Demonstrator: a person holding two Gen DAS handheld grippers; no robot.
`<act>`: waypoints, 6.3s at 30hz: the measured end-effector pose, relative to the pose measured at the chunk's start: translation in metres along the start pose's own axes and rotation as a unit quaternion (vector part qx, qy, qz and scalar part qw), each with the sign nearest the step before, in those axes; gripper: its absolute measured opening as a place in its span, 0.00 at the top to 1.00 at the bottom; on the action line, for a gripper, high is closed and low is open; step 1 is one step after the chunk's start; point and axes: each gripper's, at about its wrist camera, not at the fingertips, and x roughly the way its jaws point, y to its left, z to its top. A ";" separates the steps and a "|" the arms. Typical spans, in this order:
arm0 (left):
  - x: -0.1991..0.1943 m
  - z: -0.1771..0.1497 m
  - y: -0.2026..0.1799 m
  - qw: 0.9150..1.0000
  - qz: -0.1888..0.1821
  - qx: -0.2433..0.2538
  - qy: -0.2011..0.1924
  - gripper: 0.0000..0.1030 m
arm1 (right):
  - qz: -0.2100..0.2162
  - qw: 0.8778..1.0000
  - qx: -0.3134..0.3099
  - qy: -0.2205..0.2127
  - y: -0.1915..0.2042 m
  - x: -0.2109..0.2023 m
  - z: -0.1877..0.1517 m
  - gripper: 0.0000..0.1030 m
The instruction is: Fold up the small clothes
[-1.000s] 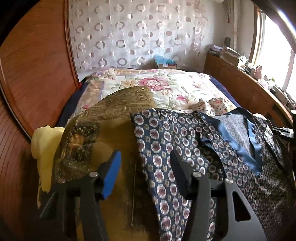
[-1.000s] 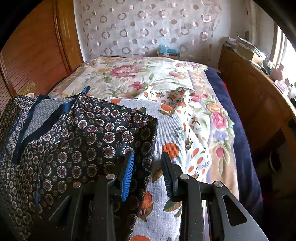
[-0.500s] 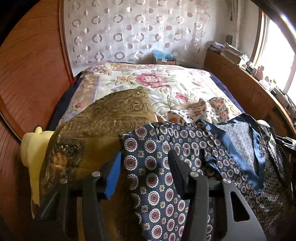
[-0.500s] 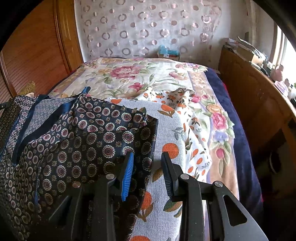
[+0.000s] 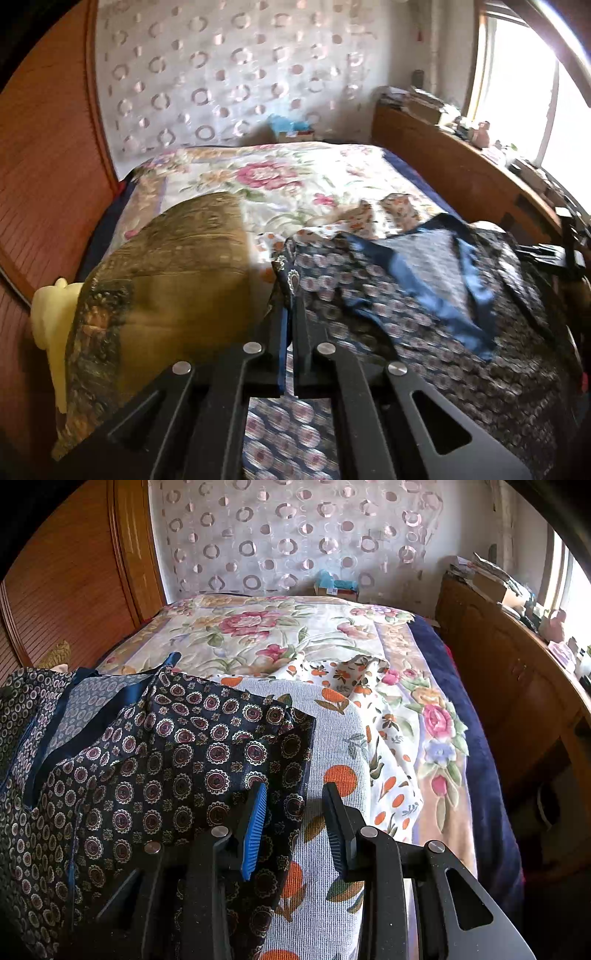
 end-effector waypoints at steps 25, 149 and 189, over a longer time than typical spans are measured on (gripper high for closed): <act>-0.125 -0.098 -0.018 0.997 -0.004 -0.014 -0.072 0.98 | 0.021 0.989 -0.021 -0.146 0.048 -0.158 -0.079 0.99; -0.235 0.019 0.009 0.972 0.042 -0.014 -0.229 0.94 | 0.024 0.961 -0.115 -0.250 0.093 -0.394 0.014 0.92; -0.089 -0.105 0.053 0.994 0.089 -0.056 -0.032 0.35 | -0.046 0.999 -0.017 -0.014 0.071 -0.164 -0.018 0.50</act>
